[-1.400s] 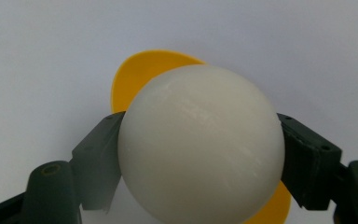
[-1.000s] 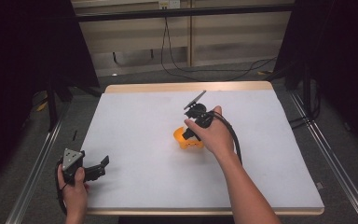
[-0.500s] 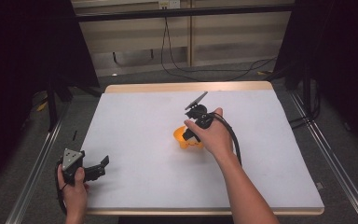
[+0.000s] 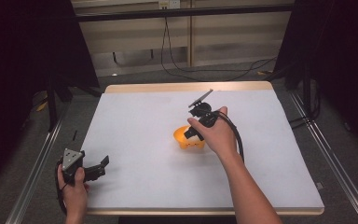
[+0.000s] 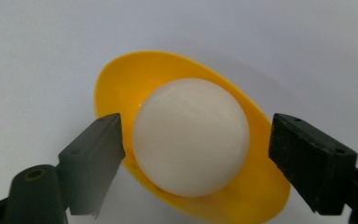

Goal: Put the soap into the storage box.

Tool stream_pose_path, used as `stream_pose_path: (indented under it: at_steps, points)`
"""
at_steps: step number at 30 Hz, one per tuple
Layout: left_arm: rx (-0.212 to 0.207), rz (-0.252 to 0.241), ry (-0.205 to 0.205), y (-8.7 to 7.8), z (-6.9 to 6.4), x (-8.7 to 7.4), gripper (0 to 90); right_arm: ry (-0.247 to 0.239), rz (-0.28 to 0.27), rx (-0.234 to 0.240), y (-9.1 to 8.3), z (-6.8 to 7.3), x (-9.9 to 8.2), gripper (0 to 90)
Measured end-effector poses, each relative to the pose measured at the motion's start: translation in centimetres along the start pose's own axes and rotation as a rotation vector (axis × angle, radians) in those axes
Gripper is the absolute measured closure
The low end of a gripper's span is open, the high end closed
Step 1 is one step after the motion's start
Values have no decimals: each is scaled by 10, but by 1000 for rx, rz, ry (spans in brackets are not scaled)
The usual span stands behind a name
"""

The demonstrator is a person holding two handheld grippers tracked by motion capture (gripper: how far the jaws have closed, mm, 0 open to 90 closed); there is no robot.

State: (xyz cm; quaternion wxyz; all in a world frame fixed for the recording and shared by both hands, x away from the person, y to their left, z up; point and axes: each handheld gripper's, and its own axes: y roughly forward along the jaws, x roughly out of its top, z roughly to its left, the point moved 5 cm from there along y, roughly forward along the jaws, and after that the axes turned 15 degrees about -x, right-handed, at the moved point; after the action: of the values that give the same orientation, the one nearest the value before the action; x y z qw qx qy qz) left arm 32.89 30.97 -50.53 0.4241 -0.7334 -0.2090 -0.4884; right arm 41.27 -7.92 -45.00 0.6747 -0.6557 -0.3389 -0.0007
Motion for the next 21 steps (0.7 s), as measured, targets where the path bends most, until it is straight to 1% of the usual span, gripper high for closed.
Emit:
stream_pose_path:
  at_steps: [1,2,3,4,5,6,8,9,11,13,14,15,16,17,18,20,21]
  points:
    - [0,0,0,0,0,0,13,0,0,0,0,0,0,172]
    - [2,-1,-1,0,0,0,13,2,-8,-2,-2,-2,-1,137]
    - [3,-1,-1,0,0,0,13,2,-8,-2,-2,-2,-1,137]
    - [4,-1,-1,0,0,0,13,-10,-15,-26,-5,-6,-3,95]
    - [3,0,2,0,0,0,13,-16,-27,-37,-6,-7,-4,72]
    - [3,0,2,0,0,0,13,-16,-27,-37,-6,-7,-4,72]
    - [2,0,1,0,0,0,12,-11,-42,-29,-9,-10,-6,14]
    - [2,0,1,0,0,0,12,-6,-50,-32,-11,-12,-7,5]
    - [1,-1,2,0,0,0,12,9,-72,-43,-13,-17,-10,0]
    - [4,-1,6,0,0,0,12,17,-82,-38,-15,-21,-14,0]
    - [3,-2,5,0,-1,0,12,30,-85,-46,-16,-25,-18,0]
    - [3,-4,4,0,-1,0,12,30,-85,-46,-16,-25,-18,0]
    - [3,-4,5,0,-1,0,12,37,-99,-53,-16,-29,-22,0]
    - [3,-4,5,0,-1,0,12,37,-99,-53,-16,-29,-22,0]
    - [2,-3,5,0,-1,0,12,39,-106,-65,-17,-34,-27,0]
    - [3,-3,6,0,-1,0,12,45,-110,-69,-17,-36,-29,0]
    - [2,-2,8,0,-1,0,12,49,-110,-81,-17,-41,-35,0]
